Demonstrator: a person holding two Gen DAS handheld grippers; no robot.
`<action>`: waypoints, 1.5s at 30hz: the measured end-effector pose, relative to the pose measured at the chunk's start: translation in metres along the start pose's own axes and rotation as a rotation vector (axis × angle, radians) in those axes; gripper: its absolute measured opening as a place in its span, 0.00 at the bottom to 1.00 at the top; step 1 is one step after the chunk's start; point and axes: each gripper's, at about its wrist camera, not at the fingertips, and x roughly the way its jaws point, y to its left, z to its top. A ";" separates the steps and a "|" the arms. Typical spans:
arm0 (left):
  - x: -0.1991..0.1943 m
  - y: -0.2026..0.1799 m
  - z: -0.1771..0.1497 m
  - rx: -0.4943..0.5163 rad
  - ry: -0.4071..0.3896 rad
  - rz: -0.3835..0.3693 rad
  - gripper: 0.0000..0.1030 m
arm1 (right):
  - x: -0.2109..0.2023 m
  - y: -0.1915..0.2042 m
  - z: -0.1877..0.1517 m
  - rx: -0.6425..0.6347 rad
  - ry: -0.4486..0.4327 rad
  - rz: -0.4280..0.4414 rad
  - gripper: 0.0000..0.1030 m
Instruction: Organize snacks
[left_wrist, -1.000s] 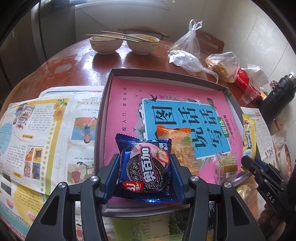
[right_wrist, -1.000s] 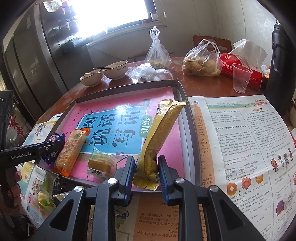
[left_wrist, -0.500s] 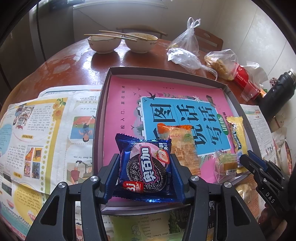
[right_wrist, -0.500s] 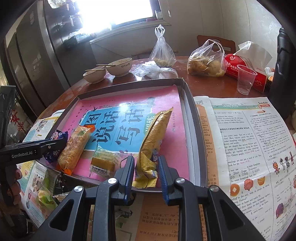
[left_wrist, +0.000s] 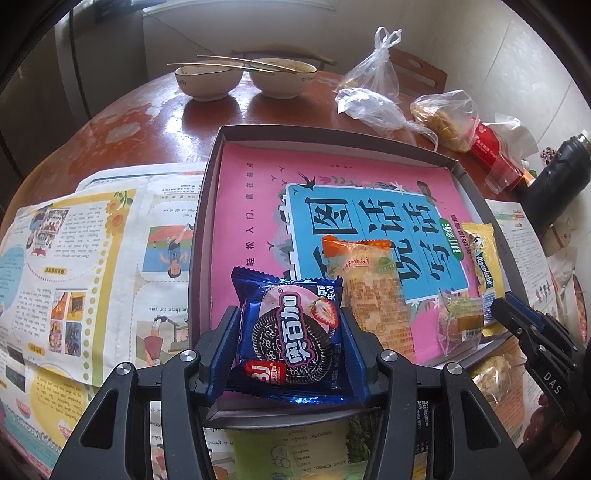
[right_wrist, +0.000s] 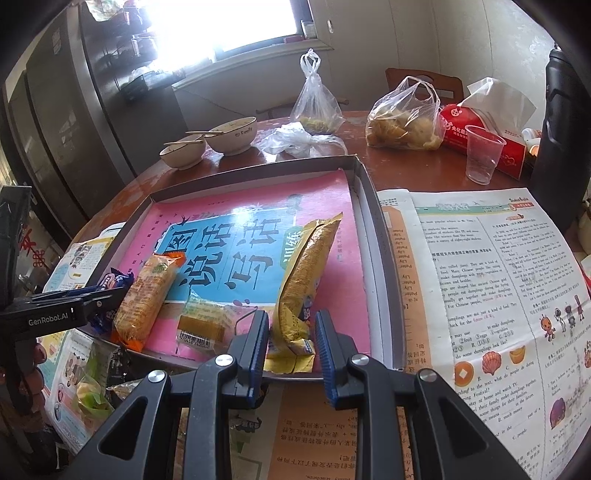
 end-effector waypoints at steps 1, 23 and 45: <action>0.000 0.000 0.000 0.003 -0.001 0.001 0.53 | 0.000 0.000 0.000 0.004 0.000 -0.001 0.26; -0.020 0.006 -0.004 0.038 -0.039 -0.037 0.54 | -0.026 0.000 0.000 0.056 -0.066 -0.080 0.30; -0.050 0.009 -0.017 0.030 -0.098 -0.071 0.62 | -0.051 0.006 -0.008 0.074 -0.142 -0.055 0.47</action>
